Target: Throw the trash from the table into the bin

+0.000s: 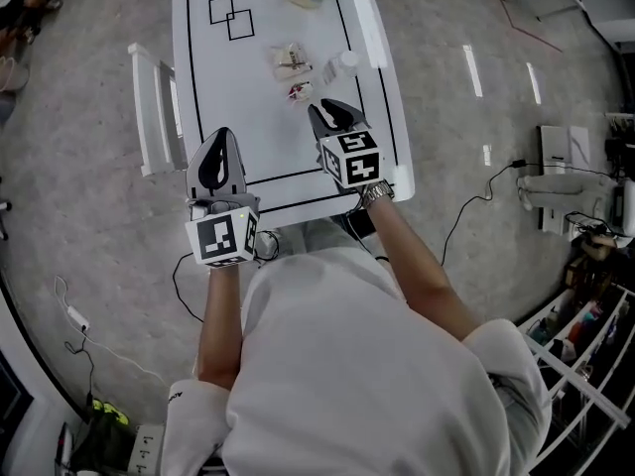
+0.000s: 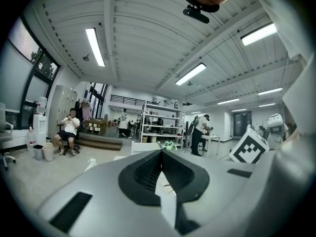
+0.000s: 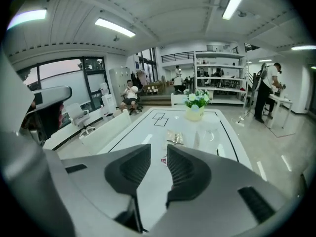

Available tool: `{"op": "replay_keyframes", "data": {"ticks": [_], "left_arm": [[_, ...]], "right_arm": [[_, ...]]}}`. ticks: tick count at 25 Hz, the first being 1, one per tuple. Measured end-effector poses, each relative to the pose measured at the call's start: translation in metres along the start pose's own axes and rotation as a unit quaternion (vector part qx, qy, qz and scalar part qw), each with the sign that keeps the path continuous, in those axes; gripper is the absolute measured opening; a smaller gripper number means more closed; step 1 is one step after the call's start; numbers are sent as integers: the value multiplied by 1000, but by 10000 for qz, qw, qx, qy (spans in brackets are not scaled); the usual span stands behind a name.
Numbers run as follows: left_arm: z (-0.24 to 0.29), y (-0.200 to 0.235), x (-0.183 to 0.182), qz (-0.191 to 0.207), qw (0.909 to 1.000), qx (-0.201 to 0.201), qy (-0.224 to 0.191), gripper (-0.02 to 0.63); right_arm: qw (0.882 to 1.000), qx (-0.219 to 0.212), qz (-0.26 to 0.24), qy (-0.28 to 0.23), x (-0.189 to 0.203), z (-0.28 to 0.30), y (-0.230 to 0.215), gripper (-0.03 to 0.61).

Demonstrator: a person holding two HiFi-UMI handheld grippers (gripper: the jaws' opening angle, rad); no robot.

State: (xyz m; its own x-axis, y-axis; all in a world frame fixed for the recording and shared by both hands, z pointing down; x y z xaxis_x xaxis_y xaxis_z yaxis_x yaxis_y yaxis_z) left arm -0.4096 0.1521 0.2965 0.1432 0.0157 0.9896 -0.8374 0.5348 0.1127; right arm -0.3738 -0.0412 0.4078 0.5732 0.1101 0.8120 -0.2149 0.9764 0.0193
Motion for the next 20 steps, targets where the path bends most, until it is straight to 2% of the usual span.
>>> {"op": "replay_keyframes", "data": {"ticks": [6, 13, 20], "left_arm": [[44, 7, 25, -118, 9995, -1, 301, 5], [83, 18, 35, -92, 9992, -50, 386, 5], [91, 28, 44, -191, 9985, -196, 482, 5]], "right_arm": [[9975, -162, -58, 690, 25, 61, -13, 150], [9934, -203, 61, 1131, 45, 107, -17, 172], [9902, -157, 151, 1379, 61, 134, -19, 178]]}}
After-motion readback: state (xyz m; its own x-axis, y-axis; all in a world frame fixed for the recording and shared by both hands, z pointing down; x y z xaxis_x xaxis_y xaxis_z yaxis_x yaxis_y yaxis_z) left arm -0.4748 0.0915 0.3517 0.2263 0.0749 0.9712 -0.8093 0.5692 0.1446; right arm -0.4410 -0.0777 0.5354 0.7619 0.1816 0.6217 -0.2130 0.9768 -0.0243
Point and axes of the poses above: the fingertips, and each gripper's own axes: z forward along the fingers, y to its left, x out of its underside, the point moved 3 cm from there along -z, backward along the fingers, and after that the axes turned 13 degrees about x, right-handed, at the moved point
